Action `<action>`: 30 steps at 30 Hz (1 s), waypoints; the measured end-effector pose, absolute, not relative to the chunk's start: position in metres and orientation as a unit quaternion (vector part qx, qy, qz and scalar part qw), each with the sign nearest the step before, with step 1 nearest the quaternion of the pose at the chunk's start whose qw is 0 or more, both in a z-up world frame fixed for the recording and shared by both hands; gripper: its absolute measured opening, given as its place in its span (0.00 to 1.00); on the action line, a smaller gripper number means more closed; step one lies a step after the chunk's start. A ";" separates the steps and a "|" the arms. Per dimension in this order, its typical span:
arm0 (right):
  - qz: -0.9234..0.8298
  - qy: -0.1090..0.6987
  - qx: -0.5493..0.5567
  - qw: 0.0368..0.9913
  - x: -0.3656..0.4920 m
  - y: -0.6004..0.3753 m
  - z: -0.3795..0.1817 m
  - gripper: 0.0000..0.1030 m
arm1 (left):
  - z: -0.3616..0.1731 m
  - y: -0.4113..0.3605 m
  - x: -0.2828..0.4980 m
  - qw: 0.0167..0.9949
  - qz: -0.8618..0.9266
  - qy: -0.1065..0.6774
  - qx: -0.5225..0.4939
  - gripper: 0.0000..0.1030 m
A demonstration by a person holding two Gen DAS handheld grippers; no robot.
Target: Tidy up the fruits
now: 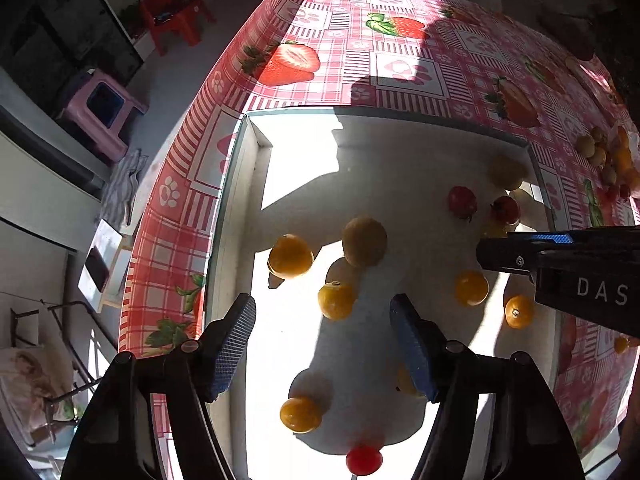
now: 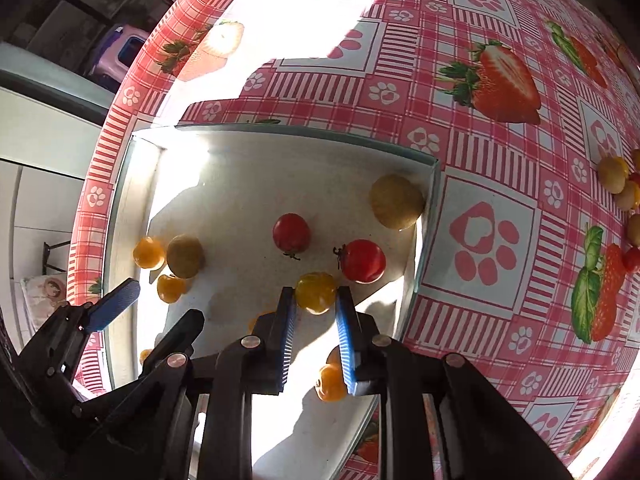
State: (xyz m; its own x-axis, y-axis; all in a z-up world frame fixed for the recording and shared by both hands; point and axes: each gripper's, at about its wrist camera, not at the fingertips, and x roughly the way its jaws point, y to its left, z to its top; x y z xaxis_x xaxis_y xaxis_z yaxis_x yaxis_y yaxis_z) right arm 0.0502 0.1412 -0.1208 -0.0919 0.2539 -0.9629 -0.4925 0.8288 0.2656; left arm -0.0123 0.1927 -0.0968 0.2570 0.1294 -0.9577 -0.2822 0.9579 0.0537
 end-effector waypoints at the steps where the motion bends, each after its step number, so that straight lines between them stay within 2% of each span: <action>1: 0.280 0.683 -0.085 0.669 0.050 0.140 -0.118 0.22 | -0.095 0.192 -0.012 0.789 0.130 0.596 -0.066 0.69; 2: 0.281 0.682 -0.083 0.670 0.049 0.137 -0.113 0.24 | -0.092 0.192 -0.013 0.789 0.130 0.596 -0.066 0.69; 4: 0.285 0.678 -0.080 0.673 0.048 0.132 -0.103 0.38 | -0.087 0.193 -0.015 0.789 0.130 0.597 -0.068 0.69; 5: 0.286 0.674 -0.080 0.676 0.046 0.130 -0.096 0.52 | -0.084 0.193 -0.017 0.789 0.131 0.596 -0.071 0.69; 6: 0.288 0.670 -0.079 0.680 0.044 0.128 -0.090 0.62 | -0.081 0.193 -0.019 0.789 0.130 0.596 -0.074 0.69; 7: 0.293 0.667 -0.076 0.681 0.043 0.123 -0.083 0.63 | -0.078 0.192 -0.022 0.788 0.130 0.597 -0.079 0.69; 9: 0.284 0.663 -0.091 0.687 0.036 0.117 -0.073 0.75 | -0.073 0.192 -0.029 0.783 0.124 0.603 -0.088 0.69; 12: 0.267 0.664 -0.113 0.689 0.026 0.108 -0.064 0.78 | -0.065 0.190 -0.040 0.781 0.117 0.607 -0.089 0.69; 13: 0.263 0.666 -0.116 0.688 0.019 0.102 -0.060 0.78 | -0.061 0.189 -0.044 0.782 0.115 0.607 -0.087 0.78; 14: 0.260 0.668 -0.119 0.687 0.016 0.099 -0.058 0.79 | -0.057 0.188 -0.048 0.784 0.114 0.605 -0.084 0.96; 15: 0.257 0.669 -0.121 0.687 0.014 0.094 -0.056 0.80 | -0.052 0.186 -0.052 0.788 0.114 0.600 -0.079 0.99; 19: 0.251 0.665 -0.124 0.692 0.003 0.078 -0.042 0.82 | -0.037 0.181 -0.063 0.793 0.109 0.596 -0.063 0.99; 22: 0.249 0.663 -0.118 0.696 0.001 0.073 -0.032 0.91 | -0.028 0.178 -0.067 0.796 0.117 0.592 -0.051 0.99; 24: 0.250 0.659 -0.118 0.699 -0.002 0.069 -0.024 1.00 | -0.022 0.175 -0.069 0.797 0.128 0.589 -0.044 0.99; 30: 0.250 0.648 -0.151 0.703 -0.017 0.070 -0.005 1.00 | -0.018 0.168 -0.076 0.783 0.108 0.611 -0.049 0.99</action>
State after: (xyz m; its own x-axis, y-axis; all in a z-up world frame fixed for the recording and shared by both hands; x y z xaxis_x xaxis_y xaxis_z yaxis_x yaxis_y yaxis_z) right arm -0.0165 0.0701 -0.0050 0.0353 0.1559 -0.9871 -0.5476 0.8293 0.1114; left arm -0.0755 0.1683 -0.0179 0.2301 0.1083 -0.9671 -0.2285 0.9720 0.0545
